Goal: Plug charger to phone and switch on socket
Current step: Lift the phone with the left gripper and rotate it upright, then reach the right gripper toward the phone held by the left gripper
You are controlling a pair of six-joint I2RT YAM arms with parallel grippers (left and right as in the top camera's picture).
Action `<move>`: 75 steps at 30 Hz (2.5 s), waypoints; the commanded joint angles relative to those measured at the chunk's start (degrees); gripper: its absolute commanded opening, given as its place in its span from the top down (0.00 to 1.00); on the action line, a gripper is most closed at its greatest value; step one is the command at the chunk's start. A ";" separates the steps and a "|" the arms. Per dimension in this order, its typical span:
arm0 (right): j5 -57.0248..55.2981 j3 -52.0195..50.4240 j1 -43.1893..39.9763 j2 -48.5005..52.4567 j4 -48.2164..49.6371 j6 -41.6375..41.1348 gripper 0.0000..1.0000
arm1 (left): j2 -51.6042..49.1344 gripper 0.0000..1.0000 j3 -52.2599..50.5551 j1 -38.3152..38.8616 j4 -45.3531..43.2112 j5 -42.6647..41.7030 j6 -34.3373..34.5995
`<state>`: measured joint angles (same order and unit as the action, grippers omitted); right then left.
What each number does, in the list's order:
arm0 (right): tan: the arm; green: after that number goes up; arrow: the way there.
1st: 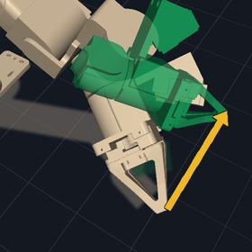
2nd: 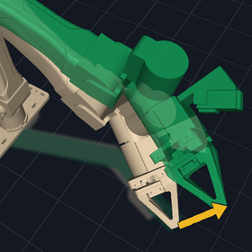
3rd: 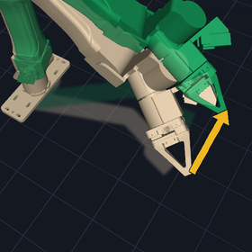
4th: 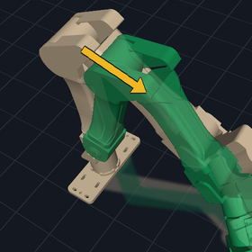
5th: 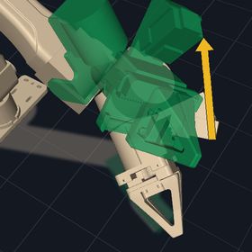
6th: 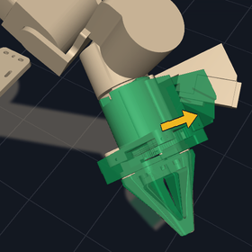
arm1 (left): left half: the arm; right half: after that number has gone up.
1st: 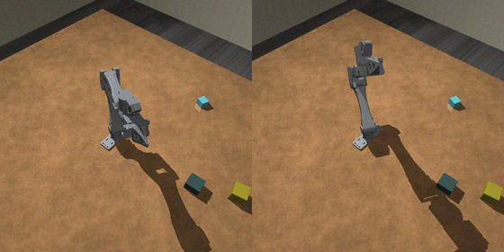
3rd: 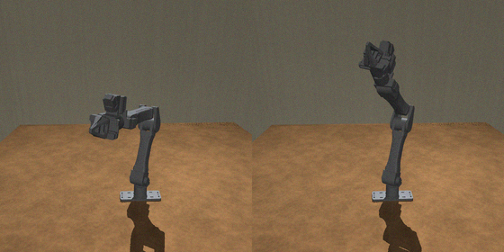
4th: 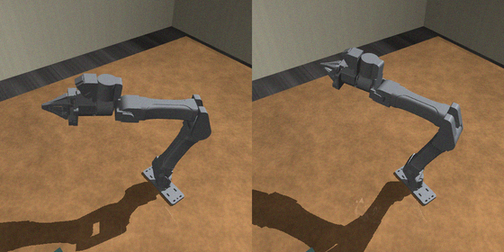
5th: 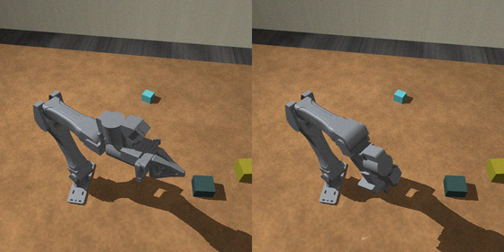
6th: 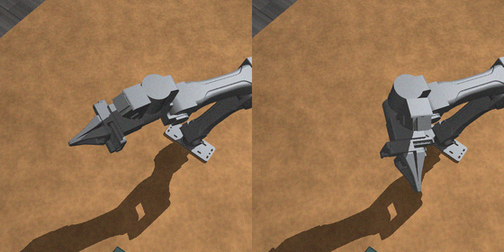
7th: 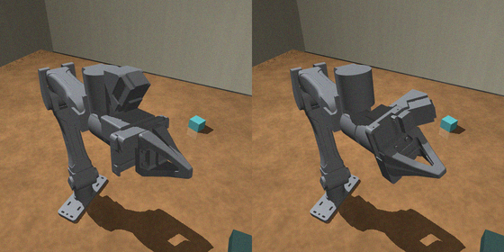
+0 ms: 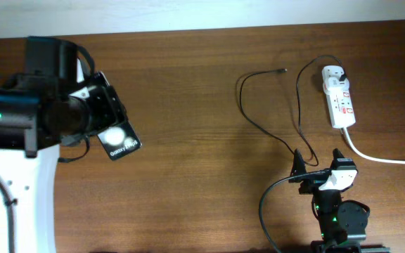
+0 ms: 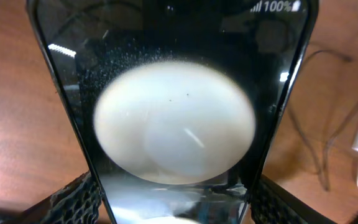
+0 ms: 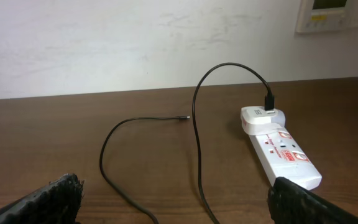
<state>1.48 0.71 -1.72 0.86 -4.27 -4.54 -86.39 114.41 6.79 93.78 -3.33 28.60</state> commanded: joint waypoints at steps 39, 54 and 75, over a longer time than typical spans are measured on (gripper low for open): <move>-0.28 -0.39 -0.17 -0.44 -0.20 -0.20 0.01 | -10.43 0.34 -33.18 -5.90 -24.81 -69.81 -6.80; -0.26 -0.39 -0.17 -0.44 -0.20 -0.20 0.02 | -22.64 0.34 -33.38 -5.84 -26.08 -68.74 -7.69; 53.29 -0.37 -0.17 2.16 -0.87 -37.27 0.02 | -22.64 0.34 -33.38 -5.84 -26.03 -68.91 -7.69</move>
<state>55.59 0.67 -1.78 1.15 -4.82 -46.41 -108.99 81.21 1.41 67.83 -70.08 21.23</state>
